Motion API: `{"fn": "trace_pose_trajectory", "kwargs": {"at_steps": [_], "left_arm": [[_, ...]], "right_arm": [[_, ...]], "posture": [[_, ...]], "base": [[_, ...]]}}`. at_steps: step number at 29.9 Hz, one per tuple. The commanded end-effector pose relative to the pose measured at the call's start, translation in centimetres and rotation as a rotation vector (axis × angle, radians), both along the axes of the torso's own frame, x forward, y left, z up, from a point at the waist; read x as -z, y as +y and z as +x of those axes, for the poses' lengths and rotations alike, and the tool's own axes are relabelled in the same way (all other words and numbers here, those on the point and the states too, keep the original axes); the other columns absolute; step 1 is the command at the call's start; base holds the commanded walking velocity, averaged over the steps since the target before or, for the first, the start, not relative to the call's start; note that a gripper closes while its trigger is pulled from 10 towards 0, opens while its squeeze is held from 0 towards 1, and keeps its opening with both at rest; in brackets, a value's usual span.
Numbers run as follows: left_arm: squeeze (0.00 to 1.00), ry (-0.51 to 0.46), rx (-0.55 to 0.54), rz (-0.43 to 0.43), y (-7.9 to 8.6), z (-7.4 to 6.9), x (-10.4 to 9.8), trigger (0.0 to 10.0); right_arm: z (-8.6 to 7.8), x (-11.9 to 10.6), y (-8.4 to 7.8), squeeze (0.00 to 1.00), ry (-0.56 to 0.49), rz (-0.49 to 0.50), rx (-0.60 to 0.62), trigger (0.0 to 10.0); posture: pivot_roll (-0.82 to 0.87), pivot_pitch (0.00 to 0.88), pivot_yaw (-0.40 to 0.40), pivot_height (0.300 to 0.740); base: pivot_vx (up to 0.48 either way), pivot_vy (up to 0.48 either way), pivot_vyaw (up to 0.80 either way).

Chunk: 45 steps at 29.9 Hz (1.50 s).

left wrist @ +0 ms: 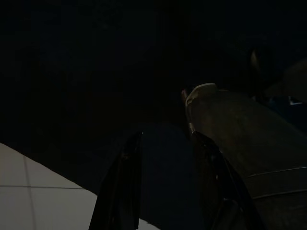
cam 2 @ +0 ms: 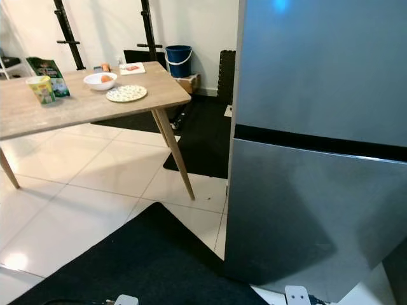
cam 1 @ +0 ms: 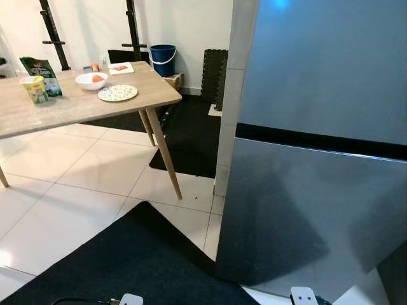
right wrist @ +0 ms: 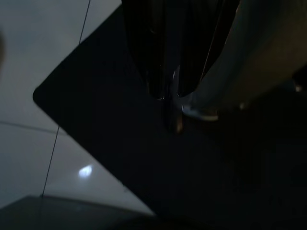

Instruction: Restocking fridge

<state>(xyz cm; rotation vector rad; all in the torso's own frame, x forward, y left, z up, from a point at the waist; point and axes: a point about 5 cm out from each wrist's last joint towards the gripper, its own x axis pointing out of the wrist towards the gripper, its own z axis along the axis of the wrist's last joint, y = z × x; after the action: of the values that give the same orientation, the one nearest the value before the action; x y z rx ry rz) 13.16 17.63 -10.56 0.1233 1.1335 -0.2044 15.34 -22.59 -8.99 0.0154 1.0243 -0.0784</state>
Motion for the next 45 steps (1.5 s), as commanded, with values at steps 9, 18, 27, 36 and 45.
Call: {"fn": "trace_pose_trajectory", "kwargs": {"at_steps": [9, 18, 27, 36, 45], "left_arm": [[0.0, -0.035, -0.014, -0.011, -0.3, 1.2, -0.4, 10.0], [0.0, -0.012, -0.006, 0.002, 0.4, 0.4, -0.2, 10.0], [0.0, -0.034, -0.066, -0.023, 0.1, 0.9, -0.3, 10.0], [0.0, -0.003, -0.066, -0.026, -0.3, -0.2, 0.1, 10.0], [0.0, -0.006, -0.088, -0.025, 0.2, 0.1, 0.0, 10.0]], "right_arm": [[2.6, -0.9, 1.0, 0.0, -0.055, 0.004, -0.048, 10.0], [2.2, -0.6, 1.5, 0.0, -0.036, 0.005, -0.063, 10.0], [1.3, -0.4, 0.4, 0.0, -0.006, -0.023, -0.062, 10.0], [1.8, -1.2, -2.0, 0.0, -0.026, -0.055, 0.002, 10.0], [2.6, -1.3, -0.9, 0.0, -0.041, -0.036, 0.006, 10.0]], "posture": [[-0.01, 0.0, 0.008, 0.74], [-0.02, 0.0, 0.021, 0.74], [-0.04, 0.0, 0.014, 0.74], [0.0, 0.0, -0.043, 0.74], [-0.02, 0.0, -0.028, 0.74]], "base": [[0.0, 0.0, 0.0], [0.0, 0.0, 0.0], [0.0, 0.0, 0.0], [0.0, 0.0, 0.0], [0.0, 0.0, 0.0]]}}
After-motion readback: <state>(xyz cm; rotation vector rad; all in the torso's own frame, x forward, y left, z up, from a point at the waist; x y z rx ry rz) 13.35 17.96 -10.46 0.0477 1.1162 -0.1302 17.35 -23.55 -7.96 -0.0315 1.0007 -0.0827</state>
